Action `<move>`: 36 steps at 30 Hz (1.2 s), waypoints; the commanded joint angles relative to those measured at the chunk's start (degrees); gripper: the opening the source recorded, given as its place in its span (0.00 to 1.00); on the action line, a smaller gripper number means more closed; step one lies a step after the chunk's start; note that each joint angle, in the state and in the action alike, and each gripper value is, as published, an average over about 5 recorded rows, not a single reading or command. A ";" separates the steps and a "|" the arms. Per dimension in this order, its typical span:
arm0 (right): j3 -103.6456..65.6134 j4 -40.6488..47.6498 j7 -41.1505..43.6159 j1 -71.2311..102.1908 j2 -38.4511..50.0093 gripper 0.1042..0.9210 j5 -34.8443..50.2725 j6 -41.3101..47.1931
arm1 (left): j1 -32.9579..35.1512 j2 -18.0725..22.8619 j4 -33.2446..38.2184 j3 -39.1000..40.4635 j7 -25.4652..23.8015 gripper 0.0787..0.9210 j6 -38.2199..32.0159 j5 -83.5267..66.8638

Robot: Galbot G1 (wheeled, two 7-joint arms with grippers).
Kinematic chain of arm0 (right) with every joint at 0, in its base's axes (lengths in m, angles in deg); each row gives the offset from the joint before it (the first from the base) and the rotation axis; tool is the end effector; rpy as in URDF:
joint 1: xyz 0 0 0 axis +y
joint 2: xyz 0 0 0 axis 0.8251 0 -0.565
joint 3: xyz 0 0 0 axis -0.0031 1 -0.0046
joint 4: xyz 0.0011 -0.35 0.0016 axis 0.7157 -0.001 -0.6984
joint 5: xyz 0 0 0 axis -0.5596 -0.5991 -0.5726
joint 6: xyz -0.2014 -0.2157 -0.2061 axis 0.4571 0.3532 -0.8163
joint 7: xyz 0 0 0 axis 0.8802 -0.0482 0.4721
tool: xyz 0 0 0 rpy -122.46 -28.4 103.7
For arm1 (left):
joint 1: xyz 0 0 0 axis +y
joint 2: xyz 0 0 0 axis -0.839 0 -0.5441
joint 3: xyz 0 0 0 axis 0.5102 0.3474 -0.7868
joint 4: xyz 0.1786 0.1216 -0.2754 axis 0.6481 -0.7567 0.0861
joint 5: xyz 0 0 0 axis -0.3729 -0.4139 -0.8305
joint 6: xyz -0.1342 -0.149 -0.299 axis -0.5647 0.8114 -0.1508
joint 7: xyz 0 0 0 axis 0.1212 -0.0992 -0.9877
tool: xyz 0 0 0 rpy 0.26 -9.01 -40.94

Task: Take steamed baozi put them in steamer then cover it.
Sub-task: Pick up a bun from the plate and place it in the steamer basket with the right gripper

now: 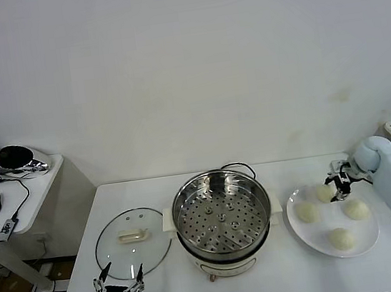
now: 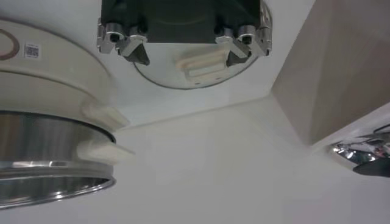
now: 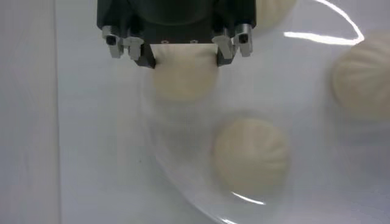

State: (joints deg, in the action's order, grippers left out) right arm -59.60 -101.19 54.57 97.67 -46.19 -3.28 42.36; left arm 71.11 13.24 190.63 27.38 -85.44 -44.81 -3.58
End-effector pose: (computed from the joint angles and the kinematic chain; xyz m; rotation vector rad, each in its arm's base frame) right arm 0.5430 -0.2827 -0.2166 1.0528 -1.5091 1.3648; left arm 0.1411 0.0692 -0.3229 -0.1230 -2.7862 -0.3001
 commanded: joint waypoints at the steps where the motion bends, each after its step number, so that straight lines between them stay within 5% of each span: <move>1: 0.88 -4.72 2.15 -1.49 3.21 0.63 4.66 0.46 | -0.03 -0.07 0.05 0.05 0.05 0.88 0.13 0.08; 9: 16.23 -12.71 6.71 -18.41 3.64 0.62 17.73 2.85 | 0.14 0.27 0.06 0.11 0.19 0.88 0.38 0.28; 18: 30.99 -7.03 10.65 -35.19 -10.01 0.62 27.10 3.08 | 0.72 -0.01 0.53 -0.99 2.09 0.88 1.50 1.06; 27: 32.72 5.50 16.85 -36.24 -24.47 0.62 36.19 -29.72 | 2.31 0.06 0.72 -1.96 3.20 0.88 1.39 -0.01; 36: 32.36 -1.94 15.96 -35.65 -26.71 0.63 21.33 -41.59 | 2.46 1.36 1.20 -1.70 3.11 0.88 1.49 0.11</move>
State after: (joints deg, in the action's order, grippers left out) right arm -29.35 -102.89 68.90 64.29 -67.42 23.00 15.76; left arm 73.08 14.10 191.60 25.96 -82.58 -43.67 -3.30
